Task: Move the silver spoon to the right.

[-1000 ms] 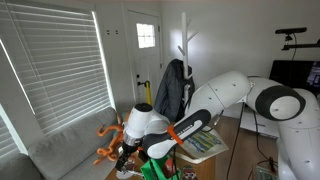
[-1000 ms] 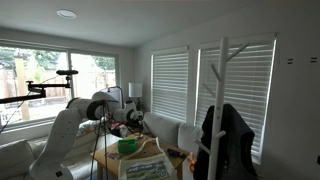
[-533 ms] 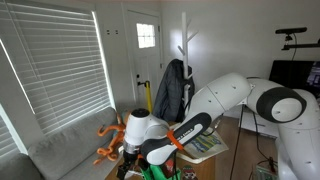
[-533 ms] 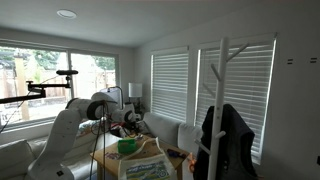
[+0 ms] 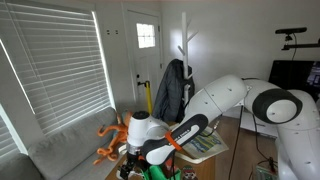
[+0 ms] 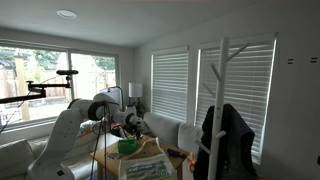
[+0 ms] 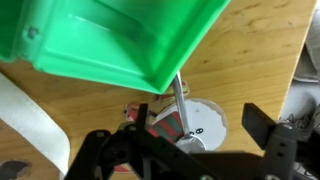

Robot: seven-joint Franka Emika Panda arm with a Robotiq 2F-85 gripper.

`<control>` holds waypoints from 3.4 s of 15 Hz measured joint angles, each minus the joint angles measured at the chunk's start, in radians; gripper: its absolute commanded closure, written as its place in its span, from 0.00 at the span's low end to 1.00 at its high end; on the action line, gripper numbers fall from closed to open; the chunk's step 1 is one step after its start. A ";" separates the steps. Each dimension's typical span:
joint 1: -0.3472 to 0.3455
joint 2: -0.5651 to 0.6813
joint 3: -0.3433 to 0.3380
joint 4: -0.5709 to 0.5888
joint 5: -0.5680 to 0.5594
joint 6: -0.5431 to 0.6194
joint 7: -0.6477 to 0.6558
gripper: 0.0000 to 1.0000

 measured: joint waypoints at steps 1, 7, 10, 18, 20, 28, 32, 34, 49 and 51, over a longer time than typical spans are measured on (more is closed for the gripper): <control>0.002 0.007 -0.001 0.002 0.000 0.004 0.008 0.44; 0.013 0.017 -0.022 0.012 -0.003 0.007 0.052 0.86; 0.014 0.016 -0.028 0.021 -0.003 0.008 0.062 1.00; 0.053 -0.067 -0.128 0.008 -0.089 0.217 0.240 0.74; 0.049 -0.121 -0.147 -0.027 -0.114 0.202 0.259 0.67; -0.012 -0.163 0.013 -0.085 0.191 0.033 0.014 0.37; -0.012 -0.155 0.012 -0.084 0.189 0.025 0.024 0.05; -0.012 -0.152 0.009 -0.084 0.183 0.011 0.030 0.00; 0.077 0.035 -0.046 0.175 -0.142 -0.225 0.331 0.20; 0.080 0.066 -0.046 0.201 -0.142 -0.236 0.332 0.25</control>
